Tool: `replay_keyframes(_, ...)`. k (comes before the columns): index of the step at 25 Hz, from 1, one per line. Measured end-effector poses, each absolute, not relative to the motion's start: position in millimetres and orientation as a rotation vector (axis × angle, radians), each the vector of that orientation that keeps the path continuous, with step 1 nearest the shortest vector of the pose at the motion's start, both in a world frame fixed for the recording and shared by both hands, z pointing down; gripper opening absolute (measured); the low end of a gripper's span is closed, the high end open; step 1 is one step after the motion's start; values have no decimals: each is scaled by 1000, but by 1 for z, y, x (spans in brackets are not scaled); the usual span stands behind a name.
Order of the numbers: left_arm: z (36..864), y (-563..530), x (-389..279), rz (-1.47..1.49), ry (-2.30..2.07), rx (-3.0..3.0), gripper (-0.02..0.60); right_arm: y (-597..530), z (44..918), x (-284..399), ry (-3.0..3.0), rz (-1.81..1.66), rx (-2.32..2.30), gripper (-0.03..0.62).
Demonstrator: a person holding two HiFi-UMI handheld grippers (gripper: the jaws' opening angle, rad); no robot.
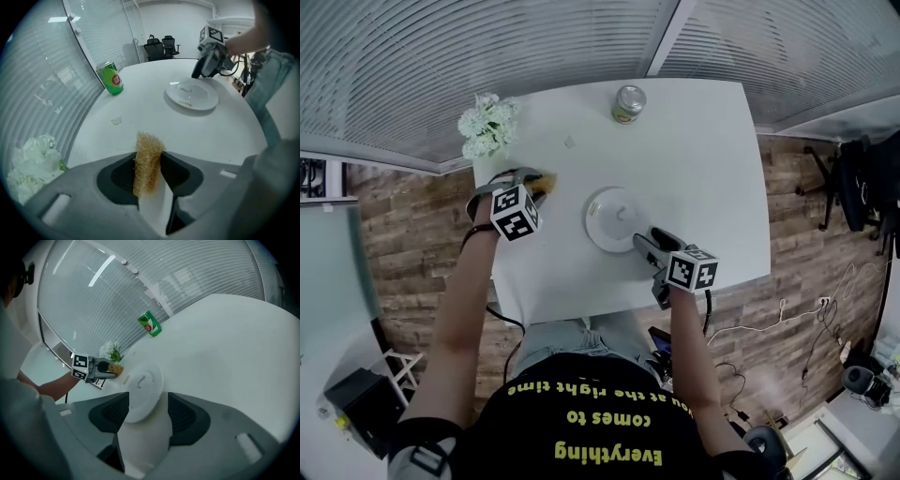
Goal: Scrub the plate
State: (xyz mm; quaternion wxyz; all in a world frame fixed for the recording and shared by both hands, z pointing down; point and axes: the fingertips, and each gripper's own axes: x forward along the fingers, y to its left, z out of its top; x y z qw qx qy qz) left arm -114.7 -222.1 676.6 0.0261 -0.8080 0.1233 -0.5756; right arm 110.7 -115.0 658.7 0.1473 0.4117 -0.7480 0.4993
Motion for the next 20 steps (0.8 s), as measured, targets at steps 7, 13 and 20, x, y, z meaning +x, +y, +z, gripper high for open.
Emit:
replay_keyframes(7, 668, -208, -105, -1761, 451, -2671, 119, -118, 656, 106, -2157, 1445, 1155, 272)
replay_keyframes(13, 659, -195, -90, -1708, 576, -2922, 110, -122, 657, 101, -2167, 1443, 1139, 272)
replay_keyframes(20, 651, -171, -65, -1653, 781, -3315, 104, -123, 660, 103, -2149, 1463, 1122, 249)
